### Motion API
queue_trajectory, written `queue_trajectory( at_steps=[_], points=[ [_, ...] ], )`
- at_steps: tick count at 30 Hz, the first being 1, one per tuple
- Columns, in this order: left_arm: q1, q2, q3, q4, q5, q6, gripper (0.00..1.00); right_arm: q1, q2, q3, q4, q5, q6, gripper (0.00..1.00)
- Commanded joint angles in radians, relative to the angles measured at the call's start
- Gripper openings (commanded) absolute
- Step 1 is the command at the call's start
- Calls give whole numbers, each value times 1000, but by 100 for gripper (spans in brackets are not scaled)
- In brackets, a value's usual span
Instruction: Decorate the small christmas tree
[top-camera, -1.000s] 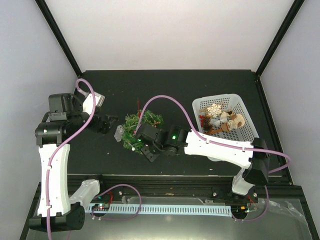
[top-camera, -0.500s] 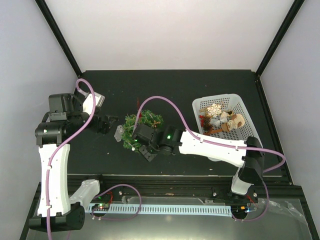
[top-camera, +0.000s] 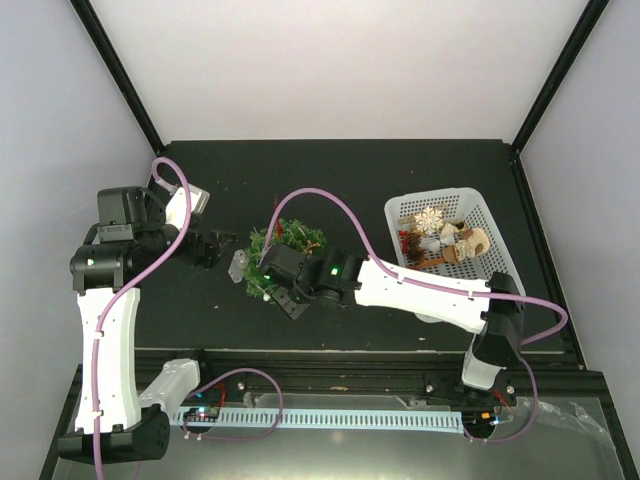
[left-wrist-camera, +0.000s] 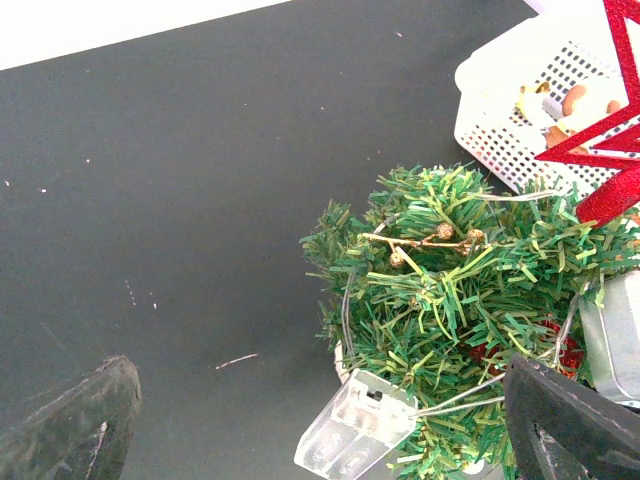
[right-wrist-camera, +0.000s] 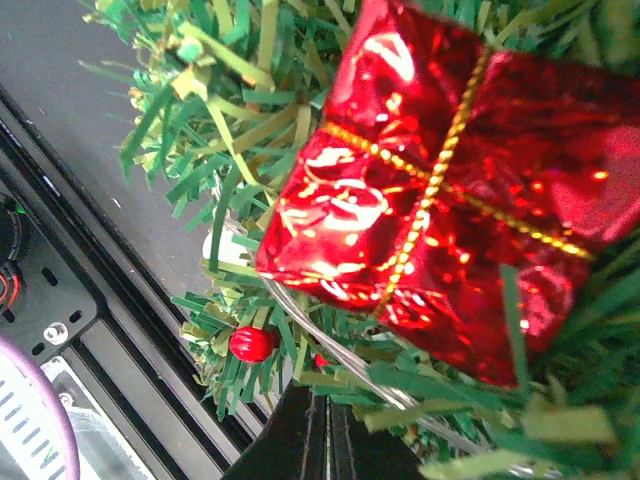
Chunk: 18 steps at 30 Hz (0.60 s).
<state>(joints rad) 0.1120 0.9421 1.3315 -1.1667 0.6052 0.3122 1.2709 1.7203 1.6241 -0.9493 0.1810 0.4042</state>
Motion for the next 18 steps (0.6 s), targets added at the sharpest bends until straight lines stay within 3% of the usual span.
queue_trajectory(
  at_steps=[1, 18],
  points=[
    [6, -15, -1, -12, 8, -7, 99, -4, 27, 24, 3, 14, -10, 4],
    [7, -20, -14, -8, 17, -10, 99, -4, 29, 20, 10, -1, 3, 4]
  ],
)
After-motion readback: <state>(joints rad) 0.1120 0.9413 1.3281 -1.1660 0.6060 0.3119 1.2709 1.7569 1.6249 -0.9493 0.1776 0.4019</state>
